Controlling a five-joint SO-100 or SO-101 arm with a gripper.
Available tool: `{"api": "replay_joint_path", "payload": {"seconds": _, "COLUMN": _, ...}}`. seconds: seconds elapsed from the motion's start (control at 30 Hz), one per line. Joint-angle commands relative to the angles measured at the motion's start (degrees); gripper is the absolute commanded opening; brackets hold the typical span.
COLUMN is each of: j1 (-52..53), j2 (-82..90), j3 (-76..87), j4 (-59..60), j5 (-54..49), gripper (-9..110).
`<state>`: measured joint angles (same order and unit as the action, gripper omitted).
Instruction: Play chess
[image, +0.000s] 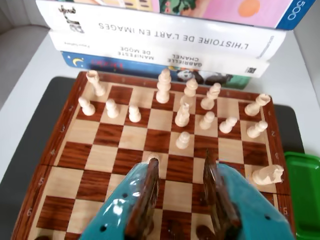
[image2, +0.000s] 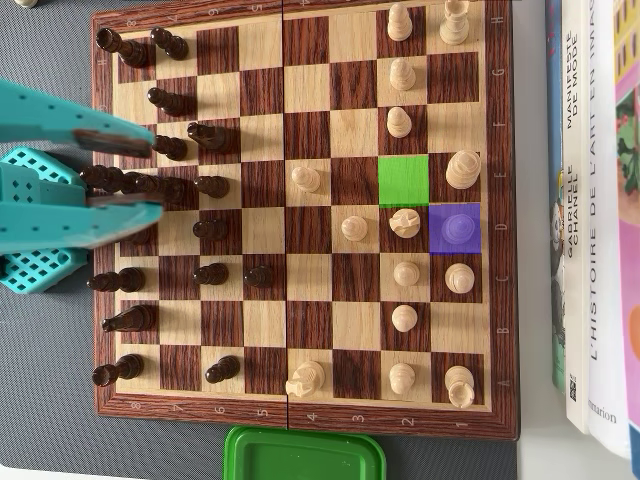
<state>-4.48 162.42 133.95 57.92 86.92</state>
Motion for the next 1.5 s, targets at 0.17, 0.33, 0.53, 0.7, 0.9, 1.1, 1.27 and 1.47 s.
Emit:
{"api": "replay_joint_path", "payload": {"seconds": 0.17, "j1": -0.1, "j2": -25.1, "j3": -18.9, "j4": 6.4, "j5": -0.2, "gripper": 14}}
{"api": "replay_joint_path", "payload": {"seconds": 0.33, "j1": 0.4, "j2": -41.0, "j3": -29.3, "j4": 6.8, "j5": -0.3, "gripper": 14}}
{"api": "replay_joint_path", "payload": {"seconds": 0.53, "j1": 0.4, "j2": -58.0, "j3": -40.2, "j4": 6.8, "j5": -0.2, "gripper": 14}}
{"api": "replay_joint_path", "payload": {"seconds": 0.7, "j1": 2.1, "j2": -67.6, "j3": -48.1, "j4": 6.8, "j5": -0.3, "gripper": 14}}
{"api": "replay_joint_path", "payload": {"seconds": 0.9, "j1": 5.2, "j2": -73.7, "j3": -54.4, "j4": 11.9, "j5": -0.3, "gripper": 14}}
{"api": "replay_joint_path", "payload": {"seconds": 1.1, "j1": 5.5, "j2": -78.6, "j3": -60.7, "j4": 14.0, "j5": -0.3, "gripper": 14}}
{"api": "replay_joint_path", "payload": {"seconds": 1.27, "j1": 5.1, "j2": -82.1, "j3": -64.9, "j4": 14.0, "j5": -0.3, "gripper": 14}}
{"api": "replay_joint_path", "payload": {"seconds": 1.47, "j1": 5.0, "j2": -88.7, "j3": -70.7, "j4": 14.0, "j5": -0.3, "gripper": 14}}
